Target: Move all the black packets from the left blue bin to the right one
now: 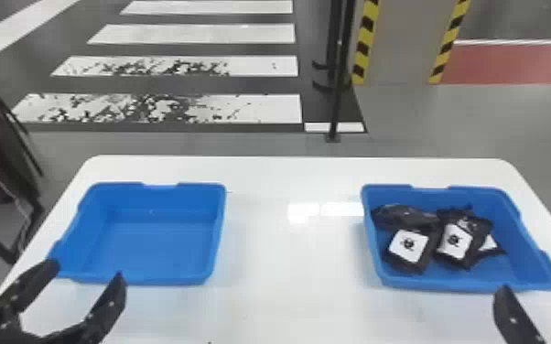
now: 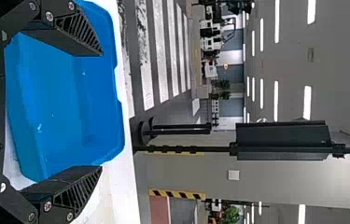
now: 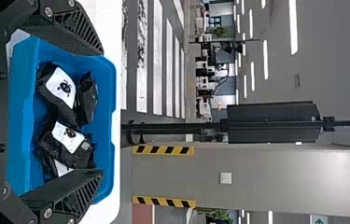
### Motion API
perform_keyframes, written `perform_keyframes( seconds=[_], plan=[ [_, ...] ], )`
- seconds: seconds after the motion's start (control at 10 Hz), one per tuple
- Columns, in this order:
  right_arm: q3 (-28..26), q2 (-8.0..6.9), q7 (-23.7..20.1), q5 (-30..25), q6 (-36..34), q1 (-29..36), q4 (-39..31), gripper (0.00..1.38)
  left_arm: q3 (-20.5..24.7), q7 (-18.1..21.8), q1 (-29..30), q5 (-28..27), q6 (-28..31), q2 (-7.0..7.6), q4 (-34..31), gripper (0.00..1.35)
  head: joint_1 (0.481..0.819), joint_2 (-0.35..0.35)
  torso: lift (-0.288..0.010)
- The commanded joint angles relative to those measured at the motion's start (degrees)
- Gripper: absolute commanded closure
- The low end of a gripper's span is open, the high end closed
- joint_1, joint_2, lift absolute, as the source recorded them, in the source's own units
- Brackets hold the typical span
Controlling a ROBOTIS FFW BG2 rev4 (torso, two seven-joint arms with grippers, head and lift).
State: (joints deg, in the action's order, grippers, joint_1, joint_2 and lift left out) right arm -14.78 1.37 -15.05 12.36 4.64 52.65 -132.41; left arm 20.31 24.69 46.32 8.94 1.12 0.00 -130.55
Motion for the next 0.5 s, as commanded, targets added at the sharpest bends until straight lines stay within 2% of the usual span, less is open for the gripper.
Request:
perform_keyframes(
  seconds=[0.0,0.4],
  plan=[
    [0.2,0.04,0.0,0.1,0.0,-0.1,0.0,0.13,-0.2,0.0,-0.1,0.0,0.3,-0.15,0.0,0.19,0.695,0.025,-0.140],
    [0.2,0.13,-0.1,0.5,0.0,-0.2,0.0,0.13,-0.2,-0.1,-0.2,-0.3,1.4,-0.15,0.1,0.19,0.695,0.024,-0.140]
  ],
)
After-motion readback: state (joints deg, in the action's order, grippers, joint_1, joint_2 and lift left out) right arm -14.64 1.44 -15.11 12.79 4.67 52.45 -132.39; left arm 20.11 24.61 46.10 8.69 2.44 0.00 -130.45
